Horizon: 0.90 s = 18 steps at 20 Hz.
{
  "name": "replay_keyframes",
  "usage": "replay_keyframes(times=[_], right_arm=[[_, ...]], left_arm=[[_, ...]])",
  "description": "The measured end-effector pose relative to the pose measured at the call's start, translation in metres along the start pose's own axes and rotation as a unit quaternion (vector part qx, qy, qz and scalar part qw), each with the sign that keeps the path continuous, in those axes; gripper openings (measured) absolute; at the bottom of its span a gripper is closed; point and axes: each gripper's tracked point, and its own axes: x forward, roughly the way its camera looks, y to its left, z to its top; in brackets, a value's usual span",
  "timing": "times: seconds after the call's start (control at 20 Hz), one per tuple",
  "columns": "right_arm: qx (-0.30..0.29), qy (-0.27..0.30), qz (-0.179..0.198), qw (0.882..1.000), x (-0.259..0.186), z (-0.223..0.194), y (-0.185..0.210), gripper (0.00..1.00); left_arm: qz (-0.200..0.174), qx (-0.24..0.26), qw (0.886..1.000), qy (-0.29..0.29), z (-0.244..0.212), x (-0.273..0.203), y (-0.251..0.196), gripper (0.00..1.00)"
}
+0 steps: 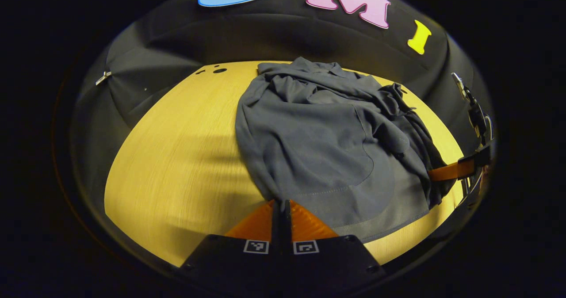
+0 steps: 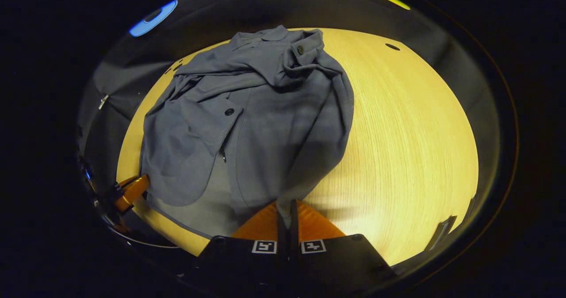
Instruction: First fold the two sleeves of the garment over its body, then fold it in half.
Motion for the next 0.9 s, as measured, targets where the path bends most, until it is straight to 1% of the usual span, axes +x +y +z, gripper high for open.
replay_keyframes(times=[0.15,0.35,0.45,0.6,0.75,0.9], right_arm=[[-0.006,-0.011,0.001,1.0,-0.006,0.011,0.0,0.05],[0.013,-0.03,0.018,0.999,-0.025,0.028,0.007,0.06],[0.005,-0.039,0.025,0.999,-0.033,0.041,0.012,0.05],[-0.021,-0.055,0.033,0.998,-0.044,0.066,0.021,0.05],[-0.014,-0.07,0.05,0.996,-0.052,0.096,0.028,0.05],[-0.008,-0.087,0.061,0.994,-0.05,0.126,0.028,0.05]], left_arm=[[-0.002,0.005,1.0,-0.015,0.012,-0.007,-0.005,0.05],[-0.014,-0.002,0.999,-0.035,0.038,-0.02,-0.014,0.06],[-0.019,-0.003,0.999,-0.044,0.05,-0.027,-0.021,0.06],[-0.023,-0.012,0.998,-0.057,0.071,-0.035,-0.028,0.06],[-0.024,-0.023,0.997,-0.073,0.102,-0.046,-0.035,0.06],[-0.012,-0.004,0.996,-0.086,0.129,-0.045,-0.034,0.06]])
